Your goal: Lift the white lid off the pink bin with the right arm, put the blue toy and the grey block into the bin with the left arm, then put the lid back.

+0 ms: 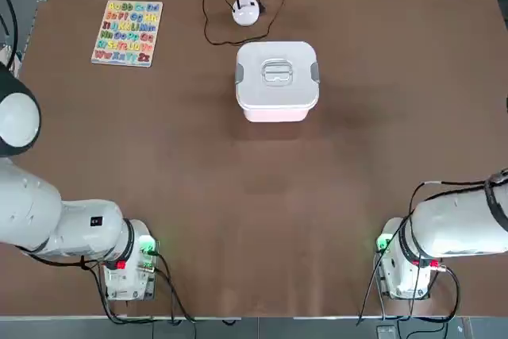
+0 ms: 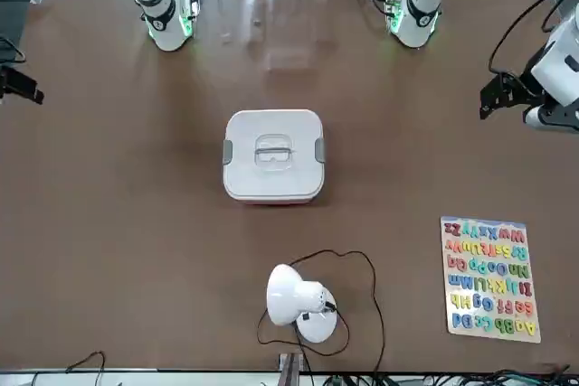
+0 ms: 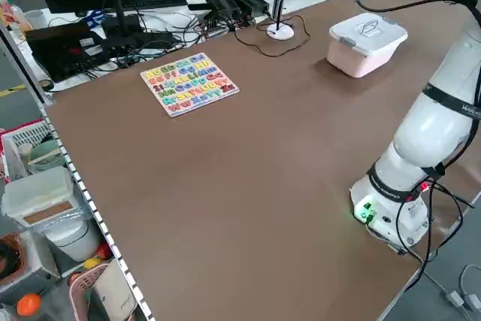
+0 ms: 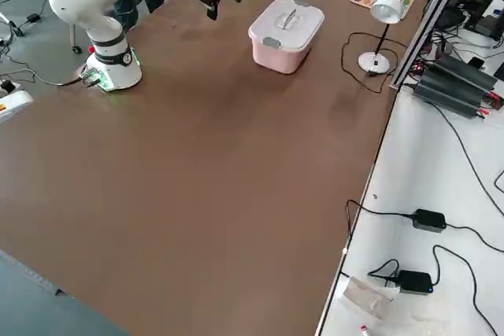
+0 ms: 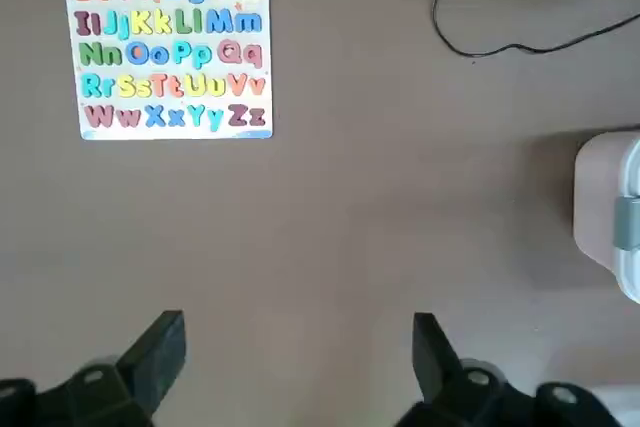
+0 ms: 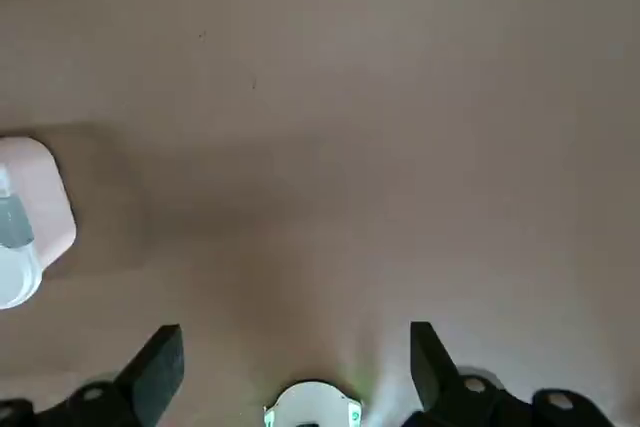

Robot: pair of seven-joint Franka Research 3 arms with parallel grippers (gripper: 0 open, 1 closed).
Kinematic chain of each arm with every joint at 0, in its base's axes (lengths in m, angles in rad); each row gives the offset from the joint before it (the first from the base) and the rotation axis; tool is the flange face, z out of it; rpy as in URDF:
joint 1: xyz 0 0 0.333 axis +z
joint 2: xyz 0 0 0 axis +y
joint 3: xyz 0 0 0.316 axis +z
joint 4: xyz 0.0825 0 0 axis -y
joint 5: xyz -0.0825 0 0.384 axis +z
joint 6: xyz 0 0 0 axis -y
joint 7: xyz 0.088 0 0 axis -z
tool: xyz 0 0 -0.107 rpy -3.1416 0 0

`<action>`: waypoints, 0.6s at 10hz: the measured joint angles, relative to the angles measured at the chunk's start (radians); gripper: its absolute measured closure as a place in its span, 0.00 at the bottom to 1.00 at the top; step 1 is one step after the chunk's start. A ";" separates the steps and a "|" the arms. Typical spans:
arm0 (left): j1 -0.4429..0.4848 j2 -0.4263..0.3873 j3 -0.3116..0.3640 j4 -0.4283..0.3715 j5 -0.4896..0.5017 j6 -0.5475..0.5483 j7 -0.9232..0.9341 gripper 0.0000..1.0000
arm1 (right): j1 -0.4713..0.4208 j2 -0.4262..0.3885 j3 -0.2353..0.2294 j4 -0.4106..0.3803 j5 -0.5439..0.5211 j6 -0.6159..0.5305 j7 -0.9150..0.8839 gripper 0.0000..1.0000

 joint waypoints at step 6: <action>0.002 0.000 0.000 0.000 0.001 0.024 0.000 0.00 | 0.012 -0.030 0.023 -0.042 0.000 0.034 -0.001 0.00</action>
